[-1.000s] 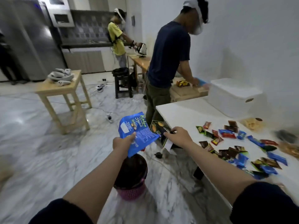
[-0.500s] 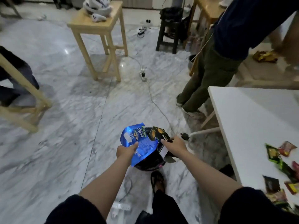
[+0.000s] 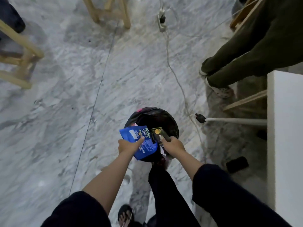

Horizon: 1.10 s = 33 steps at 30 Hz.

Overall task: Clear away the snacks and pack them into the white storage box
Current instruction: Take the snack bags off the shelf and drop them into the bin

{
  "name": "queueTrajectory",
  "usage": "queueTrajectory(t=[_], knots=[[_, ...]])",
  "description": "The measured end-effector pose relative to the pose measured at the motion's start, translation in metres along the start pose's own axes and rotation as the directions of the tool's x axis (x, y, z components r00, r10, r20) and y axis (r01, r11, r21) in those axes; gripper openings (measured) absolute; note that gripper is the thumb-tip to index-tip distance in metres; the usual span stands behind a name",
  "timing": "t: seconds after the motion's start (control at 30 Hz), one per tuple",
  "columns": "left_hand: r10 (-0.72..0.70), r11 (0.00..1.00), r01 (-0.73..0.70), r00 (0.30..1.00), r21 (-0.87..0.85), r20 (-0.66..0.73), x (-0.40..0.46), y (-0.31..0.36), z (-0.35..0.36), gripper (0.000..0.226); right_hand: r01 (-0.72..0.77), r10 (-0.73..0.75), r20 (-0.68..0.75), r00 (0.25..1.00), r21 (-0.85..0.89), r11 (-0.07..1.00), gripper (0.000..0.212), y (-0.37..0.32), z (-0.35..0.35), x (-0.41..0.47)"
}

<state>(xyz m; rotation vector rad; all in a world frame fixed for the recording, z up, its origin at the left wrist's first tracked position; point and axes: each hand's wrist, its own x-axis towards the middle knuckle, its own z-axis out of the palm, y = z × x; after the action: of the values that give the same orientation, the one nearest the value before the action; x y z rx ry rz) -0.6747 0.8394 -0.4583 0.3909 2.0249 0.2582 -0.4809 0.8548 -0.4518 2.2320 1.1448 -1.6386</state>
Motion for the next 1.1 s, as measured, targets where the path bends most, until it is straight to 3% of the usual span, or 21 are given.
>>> queueTrajectory(t=[0.03,0.17,0.33,0.4,0.6,0.83,0.93,1.0,1.1], knots=[[-0.002,1.0,0.002,1.0,0.013,0.013,-0.005,0.009,0.003,0.125,0.013,-0.013,0.007,1.0,-0.027,1.0,0.066,-0.002,-0.004,0.006],[0.011,0.996,-0.013,0.999,0.088,0.032,-0.014,0.019,0.017,0.09,0.05,-0.049,0.028,0.998,-0.04,0.998,0.063,0.0,-0.02,0.012],[0.041,0.99,-0.06,0.989,0.13,0.143,-0.005,-0.023,0.033,0.111,0.056,-0.056,-0.023,0.998,0.04,0.998,0.058,0.022,-0.025,-0.023],[0.063,0.985,-0.091,0.98,0.144,0.191,-0.046,-0.015,0.026,0.108,0.065,-0.062,-0.047,0.997,0.06,0.996,0.056,0.032,-0.025,-0.044],[0.205,0.951,-0.255,0.943,0.173,0.263,-0.129,-0.02,0.01,0.052,0.099,-0.076,-0.164,0.983,0.134,0.986,0.052,0.069,-0.016,-0.115],[0.475,0.803,-0.569,0.791,0.179,0.385,-0.214,-0.067,-0.006,0.049,0.189,-0.05,-0.406,0.913,0.31,0.932,0.057,0.13,0.016,-0.223],[0.482,0.761,-0.624,0.727,0.177,0.489,-0.249,-0.095,-0.006,0.057,0.239,-0.011,-0.517,0.856,0.377,0.895,0.058,0.167,0.035,-0.275],[0.487,0.725,-0.667,0.671,0.169,0.559,-0.272,-0.111,0.0,0.074,0.249,0.029,-0.558,0.829,0.416,0.875,0.058,0.193,0.044,-0.309],[0.509,0.617,-0.76,0.581,0.202,0.635,-0.315,-0.135,0.014,0.082,0.277,0.114,-0.631,0.767,0.486,0.829,0.044,0.238,0.06,-0.357]])
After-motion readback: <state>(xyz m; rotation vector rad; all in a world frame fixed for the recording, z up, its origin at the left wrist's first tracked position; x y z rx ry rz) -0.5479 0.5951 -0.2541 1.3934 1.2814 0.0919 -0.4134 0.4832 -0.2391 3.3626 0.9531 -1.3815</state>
